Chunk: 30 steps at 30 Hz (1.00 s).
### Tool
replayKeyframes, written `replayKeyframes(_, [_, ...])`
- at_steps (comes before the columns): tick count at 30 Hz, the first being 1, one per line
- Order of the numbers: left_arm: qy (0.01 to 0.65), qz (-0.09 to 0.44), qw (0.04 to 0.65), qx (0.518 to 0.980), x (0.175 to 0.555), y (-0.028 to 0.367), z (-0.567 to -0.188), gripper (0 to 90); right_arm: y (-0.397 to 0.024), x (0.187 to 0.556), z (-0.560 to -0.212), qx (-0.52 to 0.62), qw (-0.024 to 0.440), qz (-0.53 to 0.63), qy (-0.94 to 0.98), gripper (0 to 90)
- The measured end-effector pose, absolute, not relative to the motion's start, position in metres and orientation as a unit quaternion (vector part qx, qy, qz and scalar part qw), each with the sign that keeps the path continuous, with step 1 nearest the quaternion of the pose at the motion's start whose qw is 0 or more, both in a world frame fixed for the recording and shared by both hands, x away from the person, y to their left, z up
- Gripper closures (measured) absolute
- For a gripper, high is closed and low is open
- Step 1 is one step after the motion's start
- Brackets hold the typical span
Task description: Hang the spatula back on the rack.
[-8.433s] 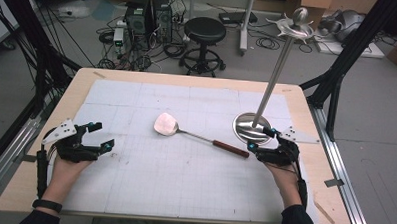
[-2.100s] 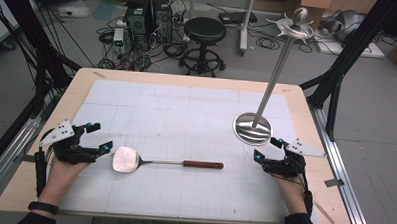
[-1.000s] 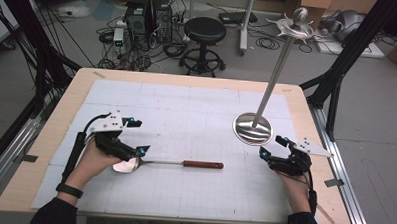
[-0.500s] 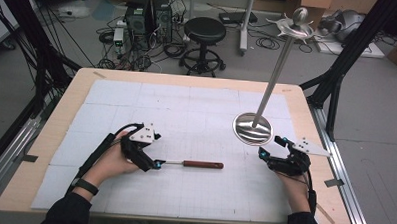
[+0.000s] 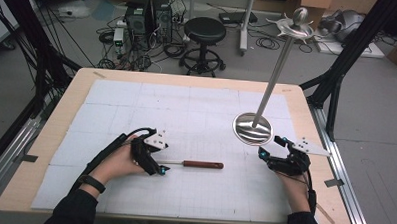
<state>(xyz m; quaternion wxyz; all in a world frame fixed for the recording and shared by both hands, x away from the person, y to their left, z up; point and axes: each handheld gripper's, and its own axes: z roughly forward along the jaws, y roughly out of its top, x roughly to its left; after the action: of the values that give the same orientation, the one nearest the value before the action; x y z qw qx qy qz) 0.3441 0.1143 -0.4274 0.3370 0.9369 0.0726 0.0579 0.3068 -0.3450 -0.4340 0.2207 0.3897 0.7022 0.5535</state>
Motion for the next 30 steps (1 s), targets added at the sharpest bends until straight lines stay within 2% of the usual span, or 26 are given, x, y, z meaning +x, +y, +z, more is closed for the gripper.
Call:
replayKeyframes(3, [0.071,0.052,0.327,0.941,0.3443,0.1132,-0.4312,23.7,-0.3453,0.3067,-0.4337,0.39,0.22,0.554,0.702,15.4])
replayKeyframes(10, [0.063,0.023,0.327,0.943,0.3453,0.1148,-0.4309,42.2,-0.3454,0.307,-0.4339,0.39,0.219,0.554,0.702,15.8])
replayKeyframes(22, [0.058,0.019,0.317,0.947,0.3438,0.1181,-0.4275,65.3,-0.3443,0.3075,-0.4345,0.386,0.218,0.552,0.706,16.2])
replayKeyframes(30, [0.065,0.017,0.291,0.954,0.347,0.1124,-0.4241,74.7,-0.3437,0.3076,-0.4347,0.386,0.215,0.552,0.707,16.2])
